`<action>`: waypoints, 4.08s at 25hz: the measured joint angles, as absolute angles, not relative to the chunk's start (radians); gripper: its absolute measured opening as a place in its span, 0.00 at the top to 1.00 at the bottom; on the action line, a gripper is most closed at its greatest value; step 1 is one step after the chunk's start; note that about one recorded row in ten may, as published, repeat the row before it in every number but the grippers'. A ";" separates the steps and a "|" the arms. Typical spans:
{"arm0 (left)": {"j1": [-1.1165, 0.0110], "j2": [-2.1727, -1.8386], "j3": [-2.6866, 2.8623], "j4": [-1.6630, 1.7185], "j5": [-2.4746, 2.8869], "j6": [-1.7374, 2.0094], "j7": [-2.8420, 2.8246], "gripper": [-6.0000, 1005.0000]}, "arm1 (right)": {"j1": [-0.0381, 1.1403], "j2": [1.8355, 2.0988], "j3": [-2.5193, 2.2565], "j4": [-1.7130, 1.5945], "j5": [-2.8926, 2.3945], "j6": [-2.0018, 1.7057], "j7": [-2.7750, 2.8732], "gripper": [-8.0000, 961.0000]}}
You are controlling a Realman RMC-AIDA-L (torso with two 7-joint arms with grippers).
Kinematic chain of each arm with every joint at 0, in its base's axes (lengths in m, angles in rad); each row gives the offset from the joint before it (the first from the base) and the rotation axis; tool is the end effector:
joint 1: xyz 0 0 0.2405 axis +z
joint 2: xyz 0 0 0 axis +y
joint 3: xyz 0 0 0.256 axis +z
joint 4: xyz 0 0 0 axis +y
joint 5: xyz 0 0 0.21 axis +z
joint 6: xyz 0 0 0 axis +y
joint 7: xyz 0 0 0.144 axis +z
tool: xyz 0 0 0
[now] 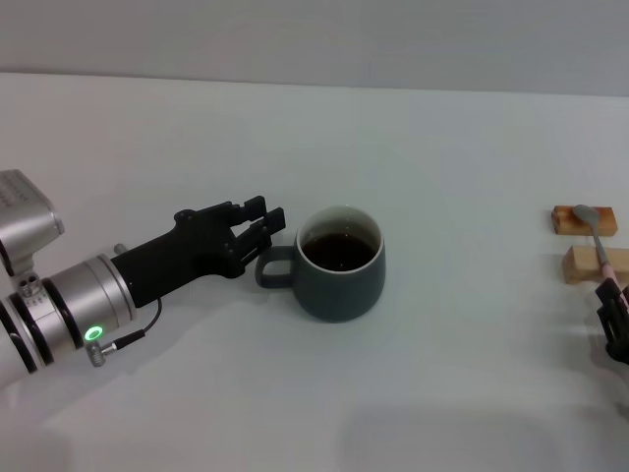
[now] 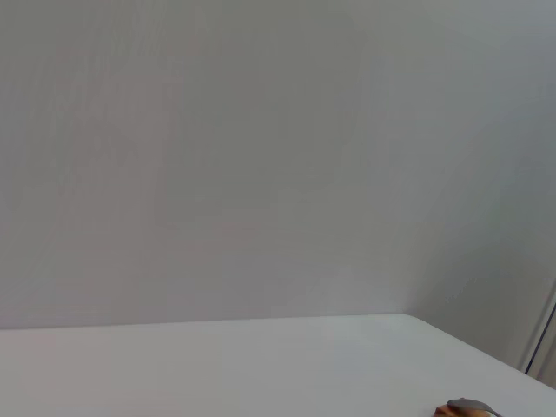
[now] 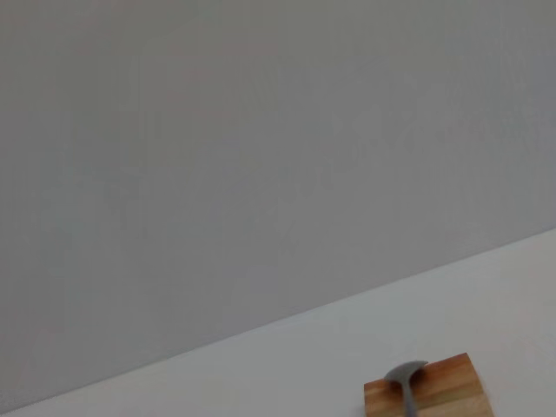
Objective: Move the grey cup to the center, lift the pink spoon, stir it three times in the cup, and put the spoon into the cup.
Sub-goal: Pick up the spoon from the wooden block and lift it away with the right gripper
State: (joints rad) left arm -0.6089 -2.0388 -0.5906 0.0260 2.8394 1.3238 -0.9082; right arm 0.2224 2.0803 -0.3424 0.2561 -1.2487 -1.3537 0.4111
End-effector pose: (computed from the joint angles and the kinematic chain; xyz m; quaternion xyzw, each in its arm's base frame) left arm -0.2788 0.3226 -0.0605 -0.8650 -0.2850 -0.3406 0.2334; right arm 0.3704 0.2064 -0.0575 -0.6563 0.4177 0.3400 0.5284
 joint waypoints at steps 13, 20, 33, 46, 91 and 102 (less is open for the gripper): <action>-0.608 -2.040 -0.591 0.026 2.839 1.324 -0.908 0.67 | 0.225 2.082 -0.342 0.256 -1.249 -1.343 0.411 0.70; -0.607 -2.041 -0.591 0.026 2.839 1.324 -0.908 0.67 | 0.227 2.082 -0.343 0.256 -1.249 -1.342 0.412 0.70; -0.607 -2.042 -0.591 0.026 2.838 1.324 -0.908 0.67 | 0.227 2.082 -0.343 0.257 -1.248 -1.342 0.413 0.76; -0.606 -2.042 -0.591 0.026 2.836 1.324 -0.908 0.67 | 0.227 2.082 -0.342 0.259 -1.244 -1.339 0.413 0.79; -0.603 -2.045 -0.593 0.026 2.836 1.323 -0.908 0.67 | 0.235 2.083 -0.340 0.262 -1.241 -1.337 0.413 0.86; -0.603 -2.046 -0.593 0.026 2.835 1.318 -0.908 0.67 | 0.235 2.084 -0.341 0.264 -1.242 -1.350 0.413 0.87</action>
